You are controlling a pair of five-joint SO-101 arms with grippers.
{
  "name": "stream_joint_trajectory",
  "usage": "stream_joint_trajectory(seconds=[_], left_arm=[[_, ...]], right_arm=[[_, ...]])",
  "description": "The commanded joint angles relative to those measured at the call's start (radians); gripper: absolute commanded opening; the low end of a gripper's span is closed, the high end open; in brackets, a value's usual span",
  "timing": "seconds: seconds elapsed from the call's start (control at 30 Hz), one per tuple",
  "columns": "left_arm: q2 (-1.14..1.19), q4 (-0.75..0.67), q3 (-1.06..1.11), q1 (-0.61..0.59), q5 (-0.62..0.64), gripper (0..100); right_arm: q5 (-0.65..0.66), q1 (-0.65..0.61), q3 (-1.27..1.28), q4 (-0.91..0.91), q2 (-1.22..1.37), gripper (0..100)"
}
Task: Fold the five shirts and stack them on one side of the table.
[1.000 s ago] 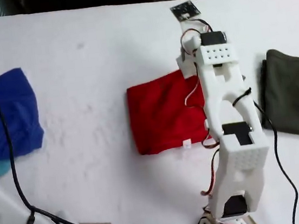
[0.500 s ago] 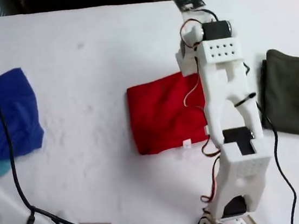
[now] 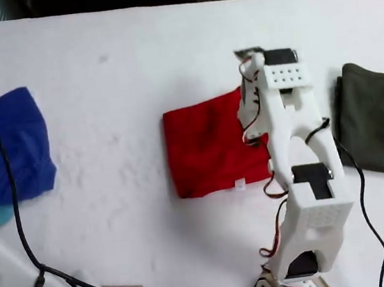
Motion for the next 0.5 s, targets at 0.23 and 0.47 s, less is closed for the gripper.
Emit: stream_joint_trajectory(seconds=[0.23,0.47], left_arm=[[-0.021,-0.005,-0.038,-0.001,-0.006,2],[-0.021,-0.005,-0.038,-0.001,-0.006,2]], right_arm=[[-0.002,-0.008,0.112,-0.094,-0.058,16.6],[-0.003,-0.002,0.068,-0.088,-0.061,2.4]])
